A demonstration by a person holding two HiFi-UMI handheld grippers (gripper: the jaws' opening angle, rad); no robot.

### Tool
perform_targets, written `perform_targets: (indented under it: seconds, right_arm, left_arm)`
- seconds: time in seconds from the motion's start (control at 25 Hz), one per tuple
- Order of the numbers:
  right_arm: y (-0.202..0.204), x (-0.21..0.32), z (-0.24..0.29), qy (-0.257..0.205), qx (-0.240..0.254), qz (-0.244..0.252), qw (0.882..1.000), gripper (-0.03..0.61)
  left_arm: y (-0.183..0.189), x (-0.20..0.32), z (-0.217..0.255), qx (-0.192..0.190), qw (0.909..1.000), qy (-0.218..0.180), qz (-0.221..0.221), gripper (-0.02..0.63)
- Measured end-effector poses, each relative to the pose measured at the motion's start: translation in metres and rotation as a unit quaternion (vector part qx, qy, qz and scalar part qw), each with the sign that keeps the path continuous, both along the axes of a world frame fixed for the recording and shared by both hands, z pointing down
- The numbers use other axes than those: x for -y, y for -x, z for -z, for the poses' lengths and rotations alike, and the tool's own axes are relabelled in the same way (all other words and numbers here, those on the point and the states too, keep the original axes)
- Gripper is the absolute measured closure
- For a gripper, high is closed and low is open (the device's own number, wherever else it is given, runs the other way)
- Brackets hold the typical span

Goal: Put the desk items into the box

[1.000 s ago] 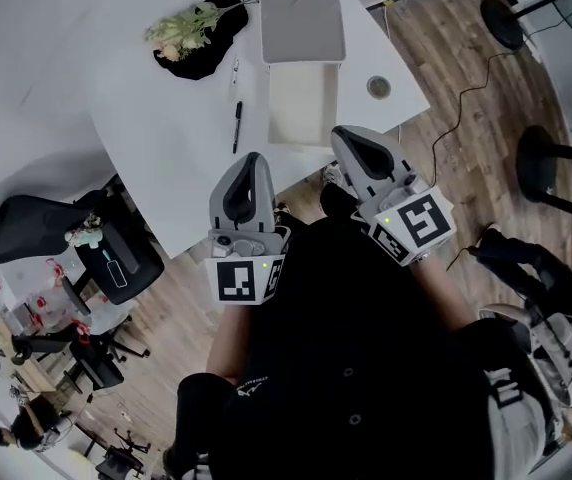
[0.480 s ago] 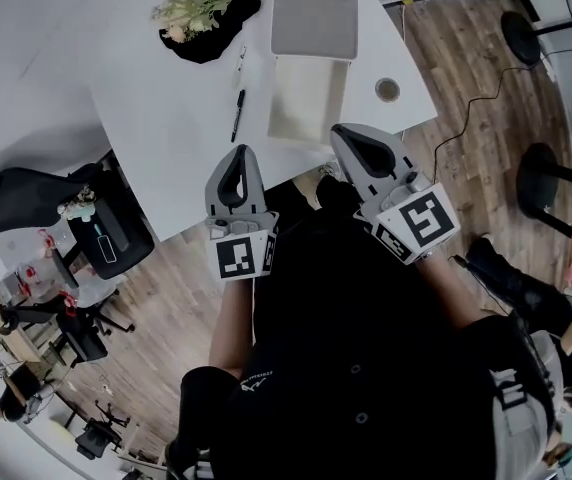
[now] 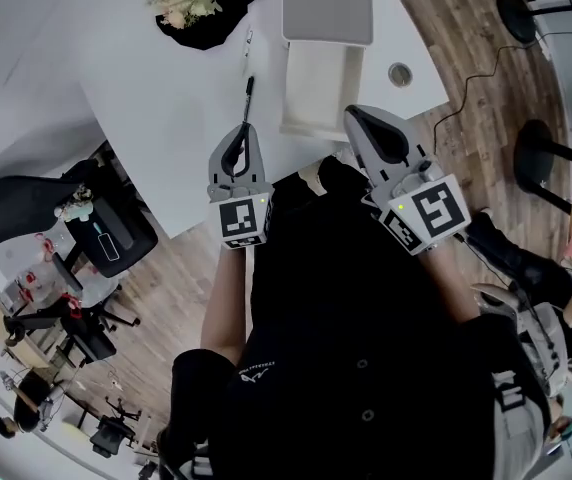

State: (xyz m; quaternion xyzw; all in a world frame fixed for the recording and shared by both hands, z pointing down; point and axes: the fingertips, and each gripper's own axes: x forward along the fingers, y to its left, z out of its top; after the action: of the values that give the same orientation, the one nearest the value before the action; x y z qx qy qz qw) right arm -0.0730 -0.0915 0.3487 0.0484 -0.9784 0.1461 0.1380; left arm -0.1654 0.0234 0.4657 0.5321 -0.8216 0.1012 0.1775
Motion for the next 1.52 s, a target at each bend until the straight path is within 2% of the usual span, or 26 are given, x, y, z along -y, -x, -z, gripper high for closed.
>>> perform_targets:
  seconds: [0.48, 0.76, 1.16, 1.36, 1.52]
  right_arm:
    - [0.009, -0.009, -0.016, -0.004, -0.051, -0.06, 0.997, 0.58]
    - [0.012, -0.015, -0.026, -0.003, -0.073, -0.072, 0.995, 0.58]
    - [0.006, -0.014, -0.034, 0.001, -0.092, -0.094, 0.991, 0.58]
    - [0.004, -0.017, -0.04, 0.006, -0.098, -0.099, 0.99, 0.58]
    - [0.001, -0.016, -0.041, 0.008, -0.098, -0.105, 0.99, 0.58]
  left_arm:
    - [0.03, -0.002, -0.09, -0.046, 0.9938, 0.085, -0.056, 0.604]
    - [0.03, -0.004, -0.145, -0.078, 0.9835, 0.14, -0.083, 0.546]
    - [0.036, -0.004, -0.2, -0.127, 0.9689, 0.202, -0.064, 0.529]
    - [0.035, -0.005, -0.222, -0.132, 0.9608, 0.232, -0.074, 0.529]
    - [0.035, -0.005, -0.225, -0.129, 0.959, 0.242, -0.072, 0.529]
